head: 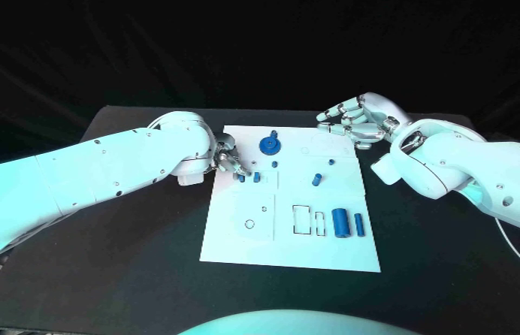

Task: Assemble the parts on the task board

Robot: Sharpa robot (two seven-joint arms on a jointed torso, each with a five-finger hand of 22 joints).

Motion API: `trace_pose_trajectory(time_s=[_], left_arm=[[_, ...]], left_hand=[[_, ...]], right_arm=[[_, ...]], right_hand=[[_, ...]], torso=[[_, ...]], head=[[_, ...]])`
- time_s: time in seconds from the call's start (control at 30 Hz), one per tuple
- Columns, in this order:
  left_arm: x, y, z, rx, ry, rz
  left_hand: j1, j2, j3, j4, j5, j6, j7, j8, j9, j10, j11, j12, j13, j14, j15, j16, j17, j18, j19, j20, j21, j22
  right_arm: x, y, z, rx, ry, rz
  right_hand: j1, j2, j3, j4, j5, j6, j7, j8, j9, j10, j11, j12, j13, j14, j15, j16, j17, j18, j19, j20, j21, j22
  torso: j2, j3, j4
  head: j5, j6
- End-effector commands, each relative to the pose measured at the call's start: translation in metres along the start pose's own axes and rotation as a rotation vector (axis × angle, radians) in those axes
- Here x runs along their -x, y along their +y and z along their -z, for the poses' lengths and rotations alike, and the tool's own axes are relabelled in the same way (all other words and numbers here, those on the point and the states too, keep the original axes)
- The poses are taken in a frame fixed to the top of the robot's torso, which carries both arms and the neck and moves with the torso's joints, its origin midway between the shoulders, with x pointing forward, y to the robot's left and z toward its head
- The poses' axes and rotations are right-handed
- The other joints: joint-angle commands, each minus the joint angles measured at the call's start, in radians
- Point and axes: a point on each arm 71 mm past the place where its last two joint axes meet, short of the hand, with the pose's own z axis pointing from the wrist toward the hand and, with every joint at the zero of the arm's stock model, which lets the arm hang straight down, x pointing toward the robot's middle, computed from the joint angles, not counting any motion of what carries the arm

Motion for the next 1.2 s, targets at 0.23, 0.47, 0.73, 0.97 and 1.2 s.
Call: trace_pose_trajectory(time_s=[0.23,0.47,0.73,0.97,1.2], left_arm=[[-0.002,0.003,-0.001,0.015,0.022,-0.003],[-0.001,0.005,0.002,0.016,0.015,0.008],[0.005,0.007,0.005,-0.015,-0.046,0.096],[0.012,0.008,0.006,-0.084,-0.115,0.260],[0.017,0.010,0.007,-0.160,-0.143,0.333]], left_hand=[[-0.030,-0.003,-0.041,0.021,0.001,0.005,0.006,-0.009,0.005,0.000,0.001,-0.010,-0.012,0.105,-0.007,0.002,0.263,-0.009,0.052,-0.010,-0.004,0.172],[-0.052,-0.005,-0.090,0.049,0.000,0.004,0.008,-0.012,0.011,-0.006,0.003,-0.019,-0.021,0.105,-0.007,0.002,0.263,-0.009,0.050,-0.010,-0.008,0.169],[-0.058,0.003,-0.143,0.072,0.002,-0.013,0.012,-0.017,0.018,-0.027,0.005,-0.043,-0.051,0.105,-0.007,0.002,0.263,-0.003,0.041,-0.010,-0.029,0.154],[-0.051,0.011,-0.177,0.079,0.004,-0.040,0.021,-0.025,0.023,-0.069,0.013,-0.091,-0.111,0.105,-0.002,0.002,0.263,0.006,0.024,-0.006,-0.068,0.124],[-0.018,0.030,-0.215,0.075,0.007,-0.127,0.062,-0.076,0.005,-0.256,0.050,-0.293,-0.352,0.095,0.029,-0.020,0.237,0.035,-0.043,0.018,-0.200,0.027]], right_arm=[[-0.001,0.001,0.000,0.010,0.006,0.001],[0.000,0.000,0.000,0.009,0.007,0.001],[-0.001,0.000,-0.001,0.009,0.008,0.001],[-0.002,-0.001,-0.001,0.008,0.009,0.000],[-0.002,-0.001,-0.001,0.006,0.009,0.000]], right_hand=[[-0.001,0.009,-0.004,0.005,0.003,-0.004,0.004,0.000,0.001,-0.008,0.001,-0.004,-0.002,0.079,0.005,-0.005,0.165,0.017,-0.008,-0.001,-0.005,-0.004],[-0.001,0.008,-0.004,0.005,0.003,-0.004,0.004,0.000,0.001,-0.009,0.001,-0.005,-0.002,0.077,0.005,-0.008,0.160,0.018,-0.011,-0.001,-0.008,-0.011],[-0.001,0.008,-0.004,0.005,0.003,-0.004,0.004,0.000,0.001,-0.009,0.001,-0.005,-0.002,0.077,0.005,-0.008,0.160,0.018,-0.011,-0.001,-0.008,-0.011],[-0.001,0.008,-0.004,0.005,0.004,-0.004,0.004,0.000,0.001,-0.009,0.001,-0.005,-0.003,0.077,0.005,-0.009,0.158,0.019,-0.012,-0.001,-0.010,-0.013],[-0.001,0.008,-0.004,0.005,0.004,-0.004,0.004,0.000,0.001,-0.009,0.001,-0.005,-0.003,0.077,0.005,-0.009,0.158,0.019,-0.012,-0.001,-0.010,-0.013]], torso=[[0.000,-0.0006,-0.0005],[0.000,-0.0009,0.0003],[-0.001,-0.0007,0.0018],[-0.001,-0.0009,0.0003],[0.000,-0.0010,0.0004]], head=[[0.001,0.000],[0.000,-0.001],[0.000,0.000],[0.002,0.002],[-0.001,0.004]])
